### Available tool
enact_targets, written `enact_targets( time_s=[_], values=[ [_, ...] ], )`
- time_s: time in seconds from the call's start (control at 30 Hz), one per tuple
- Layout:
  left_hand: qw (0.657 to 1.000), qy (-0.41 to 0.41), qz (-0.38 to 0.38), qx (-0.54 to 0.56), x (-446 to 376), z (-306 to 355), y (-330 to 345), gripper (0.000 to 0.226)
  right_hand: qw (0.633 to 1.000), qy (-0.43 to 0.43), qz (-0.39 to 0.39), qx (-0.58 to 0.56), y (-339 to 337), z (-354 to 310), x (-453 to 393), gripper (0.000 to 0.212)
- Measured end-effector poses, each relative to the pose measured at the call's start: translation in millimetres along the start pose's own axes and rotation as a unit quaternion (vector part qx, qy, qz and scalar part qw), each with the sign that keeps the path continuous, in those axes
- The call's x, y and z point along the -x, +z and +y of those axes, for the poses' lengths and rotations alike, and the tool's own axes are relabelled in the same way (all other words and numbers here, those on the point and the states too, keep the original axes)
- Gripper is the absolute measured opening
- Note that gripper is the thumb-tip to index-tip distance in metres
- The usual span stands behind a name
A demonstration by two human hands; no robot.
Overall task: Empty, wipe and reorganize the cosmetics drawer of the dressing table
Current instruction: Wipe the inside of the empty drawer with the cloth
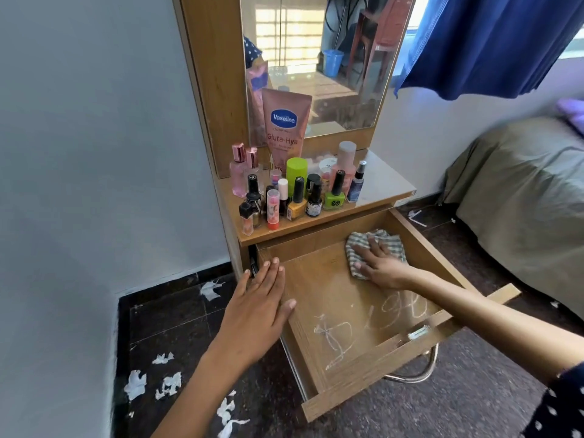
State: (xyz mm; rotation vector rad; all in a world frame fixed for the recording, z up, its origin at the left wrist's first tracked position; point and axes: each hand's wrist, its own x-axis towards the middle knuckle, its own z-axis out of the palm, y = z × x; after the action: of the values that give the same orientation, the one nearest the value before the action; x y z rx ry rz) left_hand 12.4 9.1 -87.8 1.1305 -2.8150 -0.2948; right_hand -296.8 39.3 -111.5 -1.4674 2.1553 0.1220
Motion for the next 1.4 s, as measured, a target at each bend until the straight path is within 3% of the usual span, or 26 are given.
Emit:
enact_targets(
  time_s=[0.1, 0.23, 0.33, 0.47, 0.57, 0.63, 0.87, 0.93, 1.13, 1.3, 1.4],
  values=[
    [0.999, -0.038, -0.011, 0.018, -13, 10, 2, 0.069, 0.998, -0.006, -0.055, 0.024, 15, -25, 15, 0.072],
    [0.997, -0.076, -0.004, 0.027, -41, 22, 7, 0.071, 0.982, -0.128, -0.099, 0.095, 41, -64, 46, 0.074],
    [0.995, -0.091, 0.025, 0.03, -55, 30, 12, 0.069, 0.976, -0.162, -0.093, 0.111, 41, -71, 51, 0.081],
    [0.993, -0.1, 0.059, 0.036, -58, 34, 18, 0.07, 0.996, -0.049, -0.047, 0.064, 16, -42, 39, 0.099],
    [0.992, -0.099, 0.067, 0.026, -56, 32, 21, 0.07, 0.999, 0.049, -0.006, 0.01, 8, -23, 29, 0.098],
    [0.992, -0.098, 0.07, 0.026, -57, 33, 22, 0.071, 0.998, 0.057, 0.003, -0.007, 11, -22, 26, 0.096],
    [0.992, -0.102, 0.071, 0.019, -58, 34, 23, 0.068, 0.978, -0.163, -0.047, 0.125, 38, -63, 36, 0.087],
    [0.992, -0.103, 0.075, 0.01, -57, 34, 23, 0.066, 0.974, -0.184, -0.045, 0.124, 39, -65, 37, 0.081],
    [0.992, -0.101, 0.069, 0.02, -57, 34, 22, 0.066, 0.996, -0.059, -0.009, 0.069, 11, -25, 22, 0.099],
    [0.992, -0.106, 0.071, 0.018, -57, 35, 22, 0.065, 0.999, 0.004, 0.032, 0.021, -5, -2, 4, 0.093],
    [0.991, -0.111, 0.074, 0.018, -58, 35, 23, 0.065, 0.999, 0.03, 0.033, -0.002, 9, -7, 0, 0.101]
  ],
)
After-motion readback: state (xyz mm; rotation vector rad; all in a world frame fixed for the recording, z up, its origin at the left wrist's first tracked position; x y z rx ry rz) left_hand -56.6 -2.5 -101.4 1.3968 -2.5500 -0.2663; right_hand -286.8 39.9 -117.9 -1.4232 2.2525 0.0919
